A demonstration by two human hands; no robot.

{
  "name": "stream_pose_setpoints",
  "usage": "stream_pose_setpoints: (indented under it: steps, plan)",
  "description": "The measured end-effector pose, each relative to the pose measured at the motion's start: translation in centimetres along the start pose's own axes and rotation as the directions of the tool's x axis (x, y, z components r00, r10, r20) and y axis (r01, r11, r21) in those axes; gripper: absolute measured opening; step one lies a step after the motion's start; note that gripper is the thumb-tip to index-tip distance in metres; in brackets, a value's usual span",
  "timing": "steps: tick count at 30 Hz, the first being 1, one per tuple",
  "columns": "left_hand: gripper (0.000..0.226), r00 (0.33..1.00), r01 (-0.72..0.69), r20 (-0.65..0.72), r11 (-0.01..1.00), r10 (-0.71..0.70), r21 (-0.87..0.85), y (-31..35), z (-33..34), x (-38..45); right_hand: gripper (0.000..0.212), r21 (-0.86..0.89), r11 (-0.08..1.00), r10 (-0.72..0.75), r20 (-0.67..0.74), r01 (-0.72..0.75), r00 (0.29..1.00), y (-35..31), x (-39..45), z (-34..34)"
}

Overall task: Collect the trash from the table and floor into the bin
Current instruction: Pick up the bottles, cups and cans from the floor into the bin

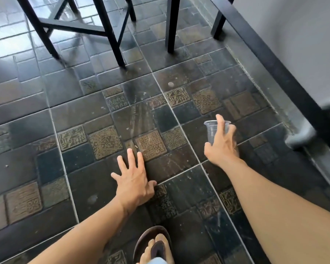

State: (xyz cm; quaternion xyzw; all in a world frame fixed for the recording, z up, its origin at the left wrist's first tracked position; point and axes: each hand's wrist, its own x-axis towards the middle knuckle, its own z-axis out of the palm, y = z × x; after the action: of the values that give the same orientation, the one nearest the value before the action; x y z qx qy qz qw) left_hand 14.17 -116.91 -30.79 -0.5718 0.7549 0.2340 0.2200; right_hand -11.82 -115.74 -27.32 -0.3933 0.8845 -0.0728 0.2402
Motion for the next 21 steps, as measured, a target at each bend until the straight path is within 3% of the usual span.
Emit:
stream_pose_setpoints:
  steps: [5,10,21]
  plan:
    - [0.097,0.999,-0.014,0.051,0.994,0.02,-0.106,-0.5,-1.6,-0.1,0.096,0.09,0.987,-0.143,0.075,0.136,0.987,-1.2,-4.2,-2.9]
    - [0.07,0.995,-0.002,-0.097,0.944,-0.032,-0.331,-1.0,-7.0,-5.4,0.099,0.112,0.965,-0.248,0.105,0.236,0.963,-3.8,-11.8,-8.6]
    - [0.036,0.947,0.107,-0.137,0.688,-0.291,-0.718,-6.1,-21.4,-35.0,0.103,0.245,0.9,-0.419,0.257,0.361,0.871,-17.2,-34.6,-19.2]
